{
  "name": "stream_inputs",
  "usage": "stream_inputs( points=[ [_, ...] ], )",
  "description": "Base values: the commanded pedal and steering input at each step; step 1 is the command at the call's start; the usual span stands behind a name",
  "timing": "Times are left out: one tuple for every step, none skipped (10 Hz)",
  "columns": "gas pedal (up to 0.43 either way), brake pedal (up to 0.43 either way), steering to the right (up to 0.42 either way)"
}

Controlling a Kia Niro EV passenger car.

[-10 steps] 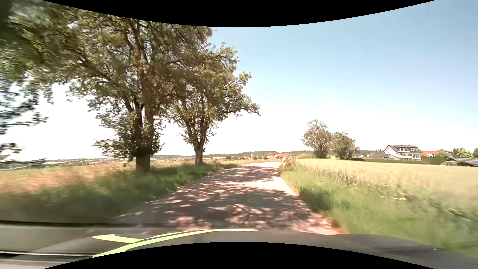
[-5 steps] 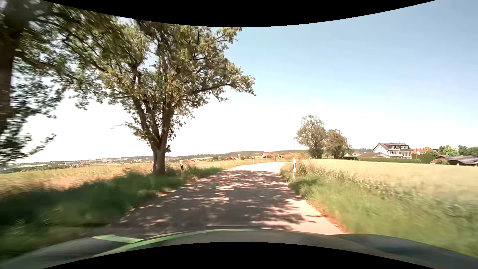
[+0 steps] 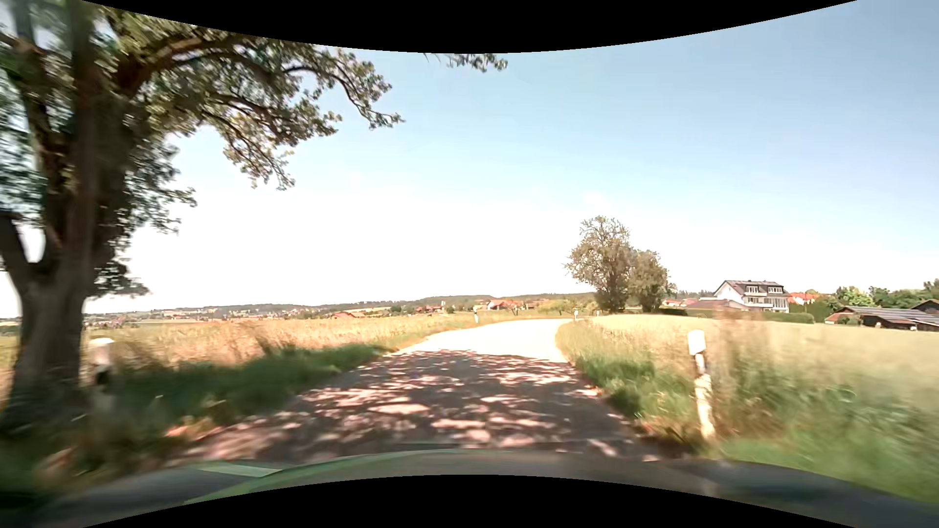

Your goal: Follow the waypoints while adhering to traffic rules and regulations

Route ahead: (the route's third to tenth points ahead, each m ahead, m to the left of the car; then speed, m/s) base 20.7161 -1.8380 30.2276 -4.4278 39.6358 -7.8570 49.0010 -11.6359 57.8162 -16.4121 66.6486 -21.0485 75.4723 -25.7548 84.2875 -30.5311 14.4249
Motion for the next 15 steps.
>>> stream_inputs(
  points=[
    [0.079, 0.000, 0.048],
    [0.079, 0.000, 0.048],
    [0.079, 0.000, 0.048],
    [0.079, 0.000, 0.048],
    [0.087, 0.000, 0.048],
    [0.087, 0.000, 0.048],
    [0.087, 0.000, 0.048],
    [0.087, 0.000, 0.048],
    [0.087, 0.000, 0.048],
    [0.087, 0.000, 0.047],
    [0.087, 0.000, 0.045],
    [0.087, 0.000, 0.043],
    [0.098, 0.000, 0.042],
    [0.098, 0.000, 0.042],
    [0.098, 0.000, 0.042]
  ],
)
